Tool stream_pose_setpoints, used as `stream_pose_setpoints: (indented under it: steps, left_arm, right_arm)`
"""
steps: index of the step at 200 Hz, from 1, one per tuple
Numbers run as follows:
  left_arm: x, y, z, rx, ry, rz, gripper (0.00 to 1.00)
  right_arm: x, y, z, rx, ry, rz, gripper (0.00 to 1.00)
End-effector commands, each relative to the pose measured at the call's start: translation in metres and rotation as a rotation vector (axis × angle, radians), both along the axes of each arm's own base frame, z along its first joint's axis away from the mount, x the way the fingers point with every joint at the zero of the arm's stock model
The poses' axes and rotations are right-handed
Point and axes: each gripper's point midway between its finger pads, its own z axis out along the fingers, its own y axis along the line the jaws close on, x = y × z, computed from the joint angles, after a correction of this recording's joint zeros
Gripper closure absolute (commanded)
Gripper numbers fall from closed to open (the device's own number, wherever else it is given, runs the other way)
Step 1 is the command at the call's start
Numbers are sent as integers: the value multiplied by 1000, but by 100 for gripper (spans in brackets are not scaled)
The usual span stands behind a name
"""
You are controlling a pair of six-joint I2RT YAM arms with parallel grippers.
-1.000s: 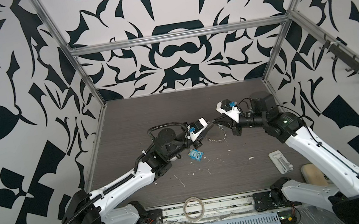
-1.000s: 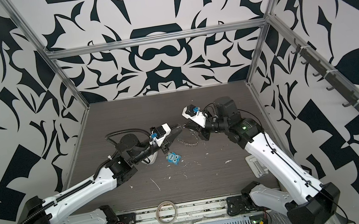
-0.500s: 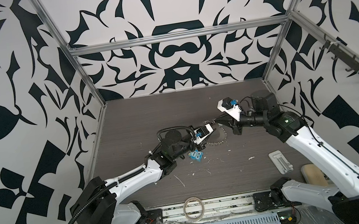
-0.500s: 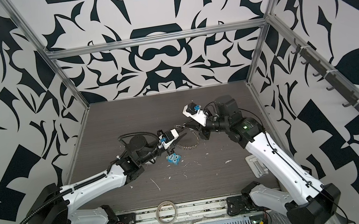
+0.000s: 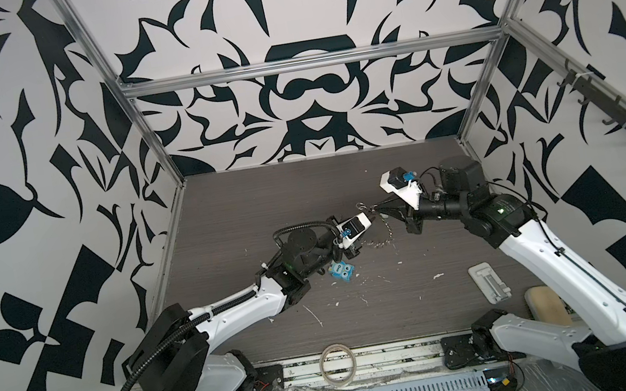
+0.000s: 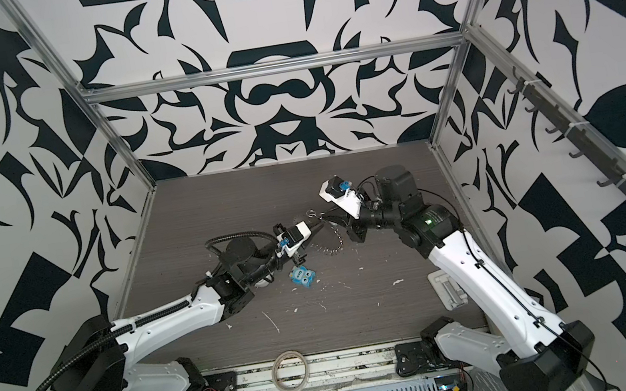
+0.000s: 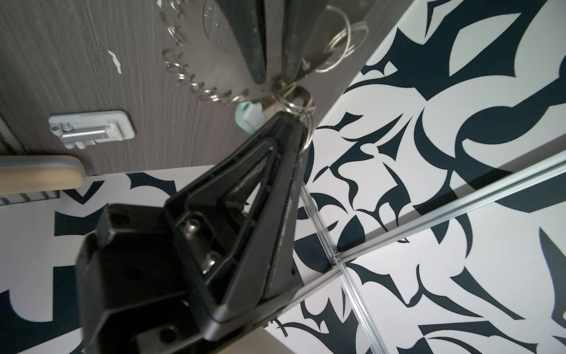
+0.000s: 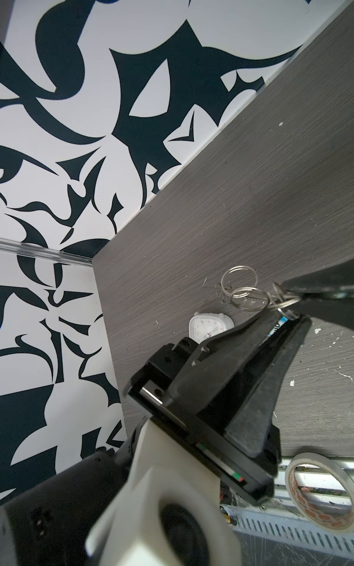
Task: Remove the keys from the keyring
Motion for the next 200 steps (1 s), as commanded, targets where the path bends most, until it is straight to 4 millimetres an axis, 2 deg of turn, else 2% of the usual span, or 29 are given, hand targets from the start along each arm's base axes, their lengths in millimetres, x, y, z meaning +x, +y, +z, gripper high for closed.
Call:
stream_pose_setpoints:
  steps: [1,29,71,94,121,162,200]
  left_arm:
    - [5,2,24,-82,-70,53,87]
    - [2,-4,27,-91,-132,88,87]
    - [7,-6,24,-95,-119,116,87]
    - [11,-4,23,-102,-104,140,92]
    - [13,-1,31,-115,-76,153,100]
    - [8,-2,36,-35,34,78,100]
    - [13,-1,36,9,112,75,100]
  right_arm:
    - [-1,4,26,53,-36,10,100]
    - [5,3,28,74,-13,-32,100]
    - [7,1,34,92,-30,-57,100]
    - [7,0,36,94,-35,-58,100]
    - [4,-1,35,82,-52,-53,100]
    - [4,-6,23,28,-69,-59,100]
    - [10,-13,9,-59,-84,-101,100]
